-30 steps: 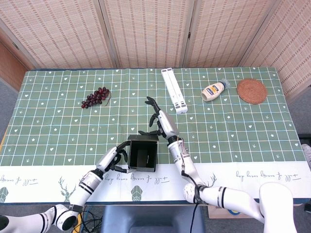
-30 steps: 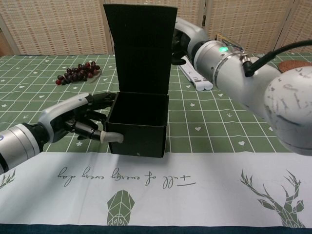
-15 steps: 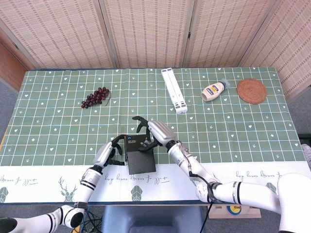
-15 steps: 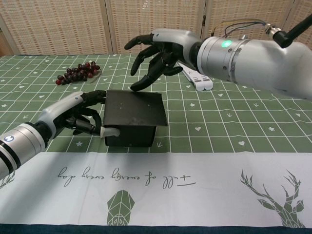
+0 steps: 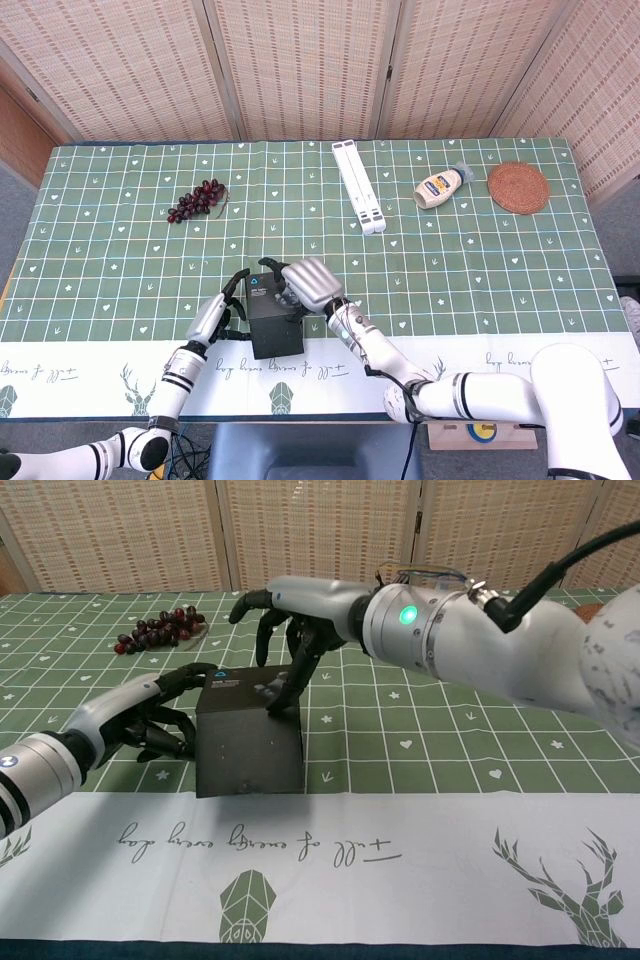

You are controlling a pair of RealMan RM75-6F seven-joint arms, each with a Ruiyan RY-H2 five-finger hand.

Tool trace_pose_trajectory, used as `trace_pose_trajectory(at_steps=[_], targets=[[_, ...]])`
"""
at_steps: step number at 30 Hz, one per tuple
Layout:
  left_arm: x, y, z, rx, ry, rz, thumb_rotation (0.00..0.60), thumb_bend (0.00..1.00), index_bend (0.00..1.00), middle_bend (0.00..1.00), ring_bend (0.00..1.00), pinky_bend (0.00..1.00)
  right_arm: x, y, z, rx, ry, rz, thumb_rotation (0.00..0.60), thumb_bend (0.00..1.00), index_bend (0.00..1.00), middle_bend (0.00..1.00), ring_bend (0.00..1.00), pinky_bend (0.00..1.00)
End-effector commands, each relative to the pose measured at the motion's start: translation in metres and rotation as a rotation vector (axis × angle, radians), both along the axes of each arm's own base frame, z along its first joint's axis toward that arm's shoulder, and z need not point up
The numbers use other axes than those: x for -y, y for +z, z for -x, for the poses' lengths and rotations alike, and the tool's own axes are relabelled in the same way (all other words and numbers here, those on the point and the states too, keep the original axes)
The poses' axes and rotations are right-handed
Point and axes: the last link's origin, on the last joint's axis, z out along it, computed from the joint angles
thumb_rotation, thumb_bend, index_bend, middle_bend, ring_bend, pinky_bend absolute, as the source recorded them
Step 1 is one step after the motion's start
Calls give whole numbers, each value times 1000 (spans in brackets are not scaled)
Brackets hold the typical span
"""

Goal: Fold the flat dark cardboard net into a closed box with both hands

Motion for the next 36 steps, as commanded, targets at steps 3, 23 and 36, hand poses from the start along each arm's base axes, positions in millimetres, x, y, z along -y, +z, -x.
trace_pose_trajectory(at_steps=[3, 23, 36], targets=[[2, 3, 1, -18, -7, 9, 600, 112, 0, 48, 519, 884, -5, -8, -4, -34, 25, 7, 600, 0, 130, 352, 641, 1000], [14, 65, 27, -233, -77, -57, 600, 111, 0, 23, 490, 875, -23, -17, 0, -202, 174, 100, 600, 0, 130, 296, 641, 1000], [35, 98, 26, -279, -116, -10, 600, 112, 0, 7, 478, 875, -32, -33, 9, -333, 325, 212, 600, 143, 156, 286, 648, 1000]])
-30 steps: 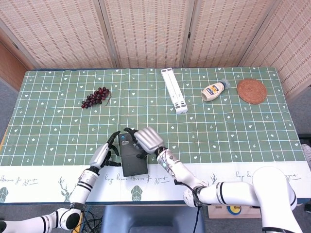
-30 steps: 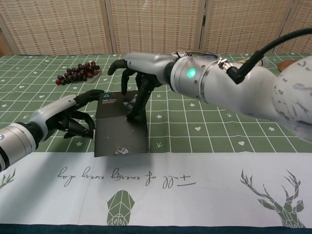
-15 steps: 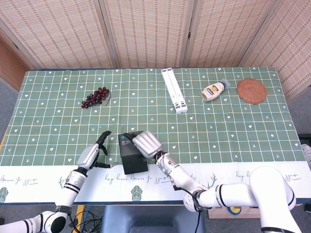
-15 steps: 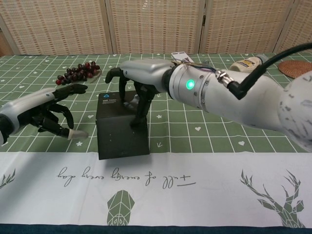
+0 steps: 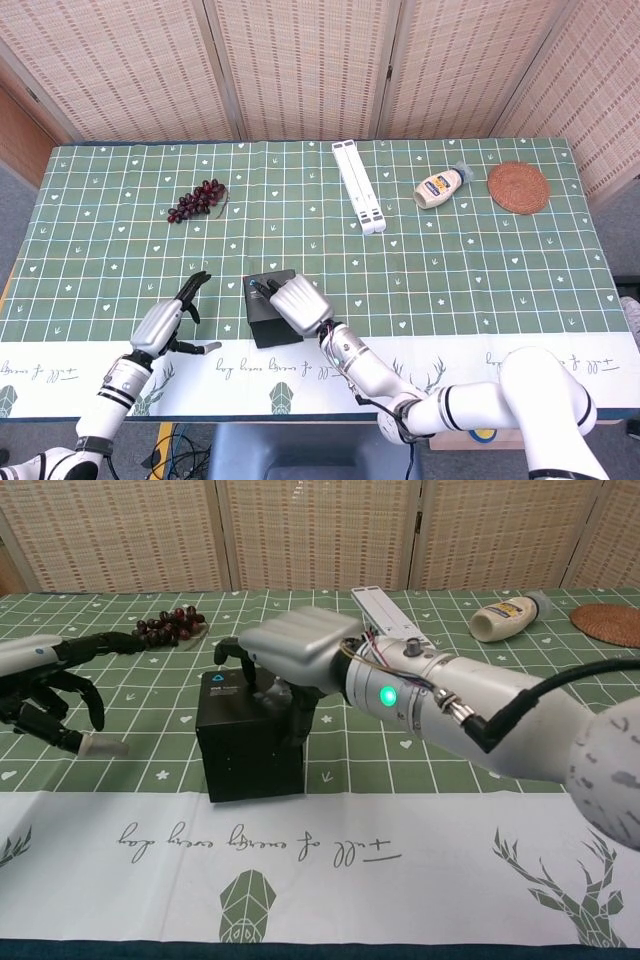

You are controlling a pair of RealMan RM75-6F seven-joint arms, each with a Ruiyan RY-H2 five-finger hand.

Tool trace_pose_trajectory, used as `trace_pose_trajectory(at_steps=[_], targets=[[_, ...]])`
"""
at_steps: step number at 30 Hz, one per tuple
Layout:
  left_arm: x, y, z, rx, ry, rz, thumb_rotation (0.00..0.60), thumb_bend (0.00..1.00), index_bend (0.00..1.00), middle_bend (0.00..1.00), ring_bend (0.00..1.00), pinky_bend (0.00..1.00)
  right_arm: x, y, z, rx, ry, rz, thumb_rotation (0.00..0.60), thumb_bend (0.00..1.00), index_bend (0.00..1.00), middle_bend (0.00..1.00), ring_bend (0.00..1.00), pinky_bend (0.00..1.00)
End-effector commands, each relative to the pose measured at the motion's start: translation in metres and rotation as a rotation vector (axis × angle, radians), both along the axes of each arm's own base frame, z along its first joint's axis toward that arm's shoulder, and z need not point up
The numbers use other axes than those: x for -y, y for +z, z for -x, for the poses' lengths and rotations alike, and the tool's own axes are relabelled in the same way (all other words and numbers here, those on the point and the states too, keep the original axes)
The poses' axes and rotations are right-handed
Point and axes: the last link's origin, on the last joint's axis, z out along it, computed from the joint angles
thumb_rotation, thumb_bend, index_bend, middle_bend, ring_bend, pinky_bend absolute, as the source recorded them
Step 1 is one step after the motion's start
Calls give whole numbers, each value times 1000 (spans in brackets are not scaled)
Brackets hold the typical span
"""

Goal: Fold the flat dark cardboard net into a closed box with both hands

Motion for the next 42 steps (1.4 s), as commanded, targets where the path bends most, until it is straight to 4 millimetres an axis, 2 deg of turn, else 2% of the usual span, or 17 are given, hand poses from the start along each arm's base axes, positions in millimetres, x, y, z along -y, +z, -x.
trace_pose_trajectory(at_steps=[1, 9, 12, 18, 21, 23, 25, 28, 30, 34, 42], targets=[[5, 1, 1, -5, -4, 11, 600, 112, 0, 6, 477, 875, -4, -6, 3, -27, 40, 27, 600, 154, 170, 286, 650, 1000], [11, 5, -1, -13, -21, 48, 600, 112, 0, 0, 472, 875, -5, -13, 6, -26, 72, 53, 600, 295, 347, 323, 663, 1000], [11, 6, -1, -9, -22, 50, 600, 112, 0, 0, 468, 875, -5, -13, 7, -20, 77, 56, 600, 329, 374, 336, 668, 1000], [12, 7, -1, -1, -23, 50, 600, 111, 0, 0, 466, 875, -6, -12, 8, -19, 88, 62, 600, 334, 381, 340, 671, 1000], [12, 11, -2, 5, -27, 37, 600, 112, 0, 0, 465, 874, -4, -2, 9, 30, 50, 54, 600, 334, 380, 324, 669, 1000], [11, 16, -2, 12, -27, 19, 600, 111, 0, 0, 445, 851, 2, 13, 11, 78, 7, 59, 600, 333, 379, 300, 645, 1000], [9, 22, 0, 7, -24, -6, 600, 111, 0, 0, 373, 794, 8, 34, 19, 108, -20, 77, 600, 334, 358, 292, 594, 1000], [7, 31, 6, -28, -18, -33, 600, 111, 0, 0, 237, 705, 12, 63, 40, 119, -51, 108, 600, 333, 343, 292, 533, 997], [5, 39, 11, -60, -11, -71, 600, 111, 0, 0, 195, 637, 13, 82, 62, 118, -94, 124, 600, 333, 342, 292, 508, 983], [3, 53, 22, -147, -5, -182, 600, 111, 0, 0, 171, 577, 9, 118, 101, 107, -135, 161, 600, 334, 343, 296, 487, 928], [10, 79, 55, -311, 51, -404, 600, 112, 0, 0, 169, 557, -27, 186, 191, 109, -254, 294, 600, 334, 342, 313, 479, 862]])
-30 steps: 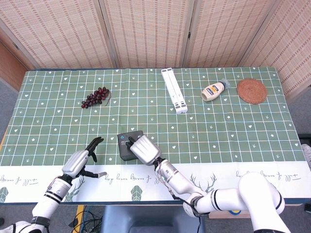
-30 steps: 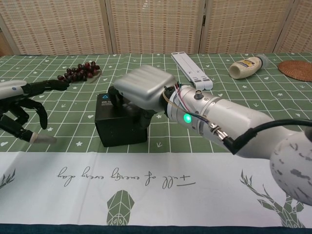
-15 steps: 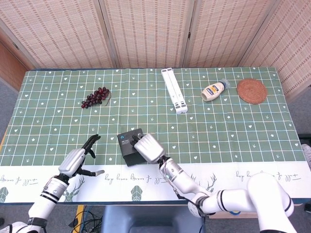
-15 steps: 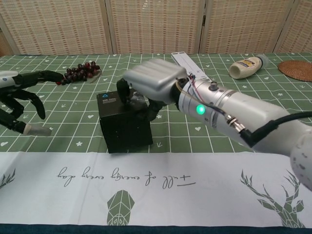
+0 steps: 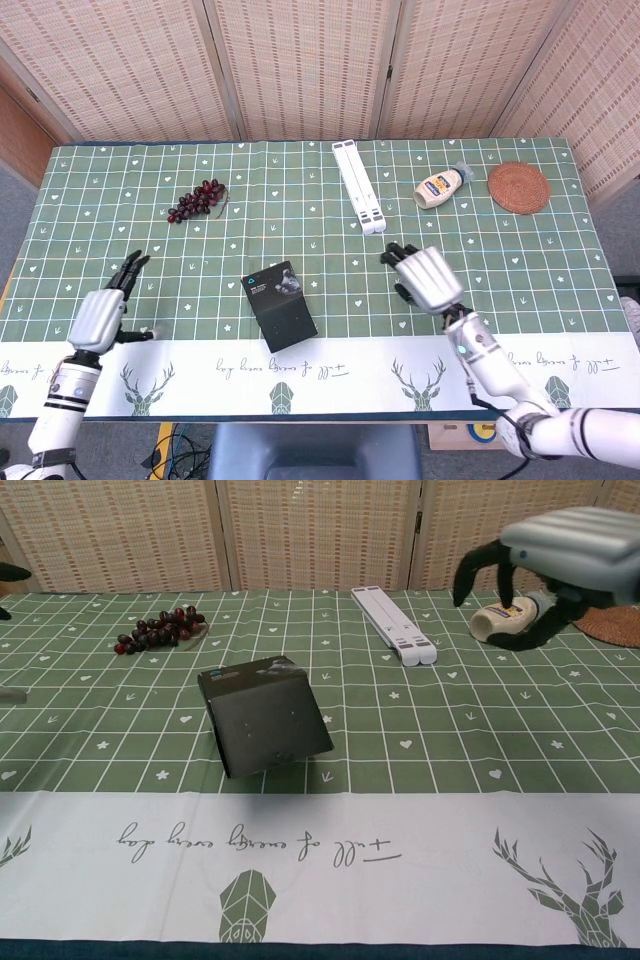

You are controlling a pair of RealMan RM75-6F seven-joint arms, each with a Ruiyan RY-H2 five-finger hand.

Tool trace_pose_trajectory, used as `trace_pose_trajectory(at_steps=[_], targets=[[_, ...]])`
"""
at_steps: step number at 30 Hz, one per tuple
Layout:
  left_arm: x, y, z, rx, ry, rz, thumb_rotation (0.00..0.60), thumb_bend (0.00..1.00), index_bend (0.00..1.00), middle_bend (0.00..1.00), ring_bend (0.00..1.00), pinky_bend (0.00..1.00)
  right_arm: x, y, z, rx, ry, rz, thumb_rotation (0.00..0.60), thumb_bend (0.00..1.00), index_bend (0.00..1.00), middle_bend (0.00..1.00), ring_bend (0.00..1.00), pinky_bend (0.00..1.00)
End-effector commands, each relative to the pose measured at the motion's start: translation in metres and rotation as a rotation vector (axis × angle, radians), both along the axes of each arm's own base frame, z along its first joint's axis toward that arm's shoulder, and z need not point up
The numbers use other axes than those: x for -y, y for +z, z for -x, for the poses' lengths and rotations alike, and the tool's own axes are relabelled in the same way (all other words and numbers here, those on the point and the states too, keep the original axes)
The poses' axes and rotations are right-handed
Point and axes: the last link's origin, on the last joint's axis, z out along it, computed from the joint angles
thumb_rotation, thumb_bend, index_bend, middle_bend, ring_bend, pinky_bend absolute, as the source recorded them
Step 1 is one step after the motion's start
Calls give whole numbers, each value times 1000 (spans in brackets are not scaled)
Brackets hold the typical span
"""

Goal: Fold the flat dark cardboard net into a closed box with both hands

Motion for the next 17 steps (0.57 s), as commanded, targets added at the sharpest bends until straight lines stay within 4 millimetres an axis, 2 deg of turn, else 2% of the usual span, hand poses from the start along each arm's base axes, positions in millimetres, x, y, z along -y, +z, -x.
trace_pose_trajectory(at_steps=[1, 8, 17], targets=[[8, 11, 20, -84, 47, -85, 600, 112, 0, 0, 168, 556, -27, 30, 46, 40, -87, 47, 600, 335, 342, 315, 479, 845], [35, 22, 38, -229, 104, -163, 600, 112, 0, 0, 157, 542, -74, 62, 104, 55, -230, 120, 600, 335, 343, 315, 454, 733], [75, 30, 44, -271, 197, -175, 600, 112, 0, 0, 153, 541, -123, 79, 145, 93, -350, 194, 600, 338, 343, 305, 403, 659]])
